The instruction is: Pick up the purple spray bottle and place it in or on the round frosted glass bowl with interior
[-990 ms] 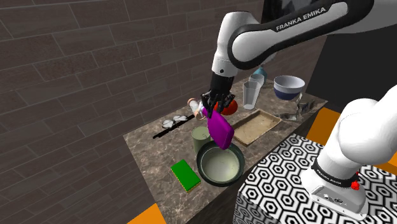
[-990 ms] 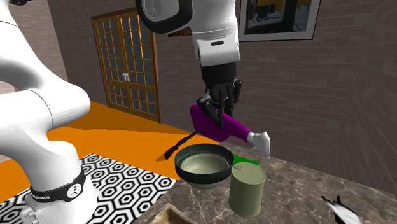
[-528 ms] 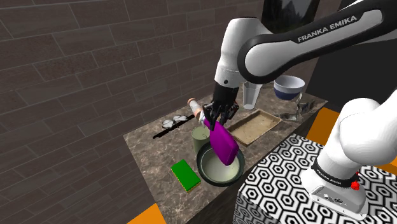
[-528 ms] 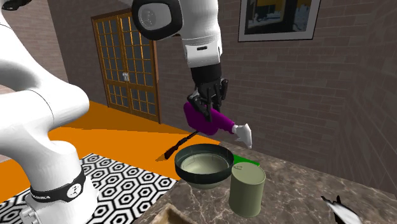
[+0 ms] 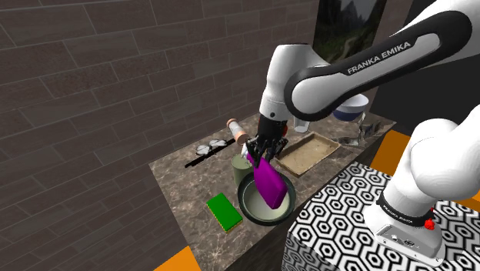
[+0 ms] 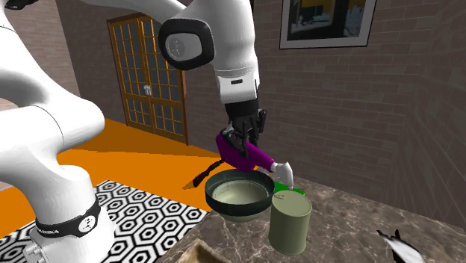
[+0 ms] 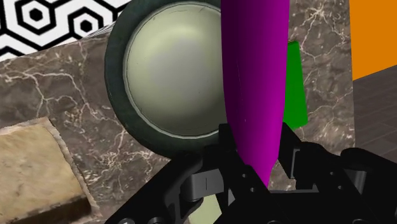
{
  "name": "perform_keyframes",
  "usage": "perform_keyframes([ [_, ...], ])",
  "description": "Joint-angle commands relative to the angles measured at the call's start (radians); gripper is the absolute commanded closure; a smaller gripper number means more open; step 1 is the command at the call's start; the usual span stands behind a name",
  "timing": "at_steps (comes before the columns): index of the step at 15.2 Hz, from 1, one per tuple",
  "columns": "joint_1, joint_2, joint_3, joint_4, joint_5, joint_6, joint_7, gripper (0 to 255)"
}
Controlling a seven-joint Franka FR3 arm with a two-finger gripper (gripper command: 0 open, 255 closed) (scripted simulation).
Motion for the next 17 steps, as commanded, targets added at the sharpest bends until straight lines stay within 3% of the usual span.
perform_keyframes([
  [1, 0.002, 0.016, 0.003, -0.016, 0.007, 0.032, -0.010, 255],
  [5, 0.007, 0.055, 0.011, -0.045, 0.024, 0.099, -0.027, 255],
  [13, 0.007, 0.055, 0.012, -0.045, 0.024, 0.099, -0.027, 255],
  [14, 0.007, 0.055, 0.012, -0.046, 0.024, 0.099, -0.027, 0],
  [17, 0.007, 0.055, 0.012, -0.046, 0.024, 0.099, -0.027, 0],
])
